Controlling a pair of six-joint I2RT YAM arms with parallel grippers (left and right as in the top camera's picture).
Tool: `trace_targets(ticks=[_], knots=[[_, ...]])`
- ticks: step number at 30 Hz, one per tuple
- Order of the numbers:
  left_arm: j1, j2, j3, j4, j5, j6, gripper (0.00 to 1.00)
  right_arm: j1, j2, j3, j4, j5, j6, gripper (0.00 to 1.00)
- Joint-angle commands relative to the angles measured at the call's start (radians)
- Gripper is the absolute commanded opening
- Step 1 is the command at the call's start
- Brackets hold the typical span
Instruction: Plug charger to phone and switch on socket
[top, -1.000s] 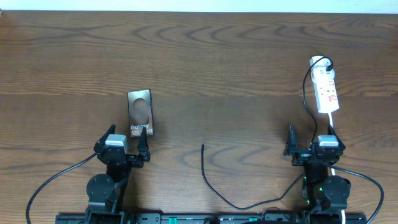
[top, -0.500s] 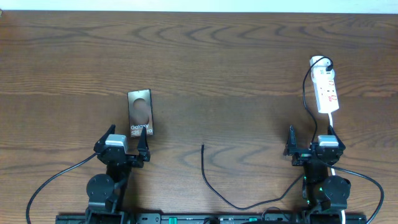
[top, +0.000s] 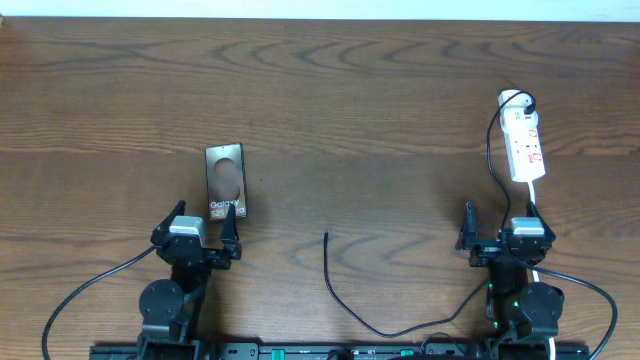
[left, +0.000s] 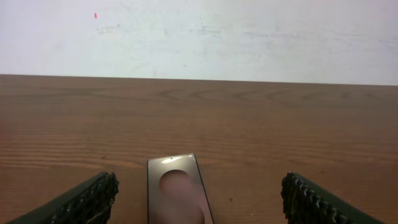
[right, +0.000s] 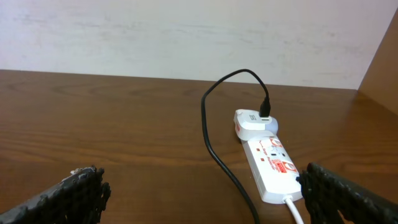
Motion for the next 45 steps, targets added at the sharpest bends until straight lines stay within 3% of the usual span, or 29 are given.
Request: trace_targets(ticks=[1, 9, 15, 24, 36, 45], knots=[[-0.003, -0.006, 0.001, -0.038, -0.001, -0.012, 0.86, -0.004, -0.005, -0.001, -0.004, -0.002, 0.015, 0.99], [-0.003, 0.005, 0.097, -0.047, 0.0, -0.012, 0.86, -0.004, -0.005, -0.001, -0.004, -0.002, 0.015, 0.99], [-0.003, 0.122, 0.257, -0.127, -0.001, -0.012, 0.86, -0.004, -0.005, -0.001, -0.004, -0.002, 0.015, 0.99], [-0.003, 0.576, 0.637, -0.319, -0.001, -0.012, 0.86, -0.004, -0.005, -0.001, -0.004, -0.002, 0.015, 0.99], [-0.003, 1.289, 1.231, -0.821, -0.004, -0.012, 0.86, -0.004, -0.005, -0.001, -0.004, -0.002, 0.015, 0.99], [-0.003, 1.505, 1.274, -0.851, 0.033, -0.012, 0.86, -0.004, -0.005, -0.001, -0.004, -0.002, 0.015, 0.99]])
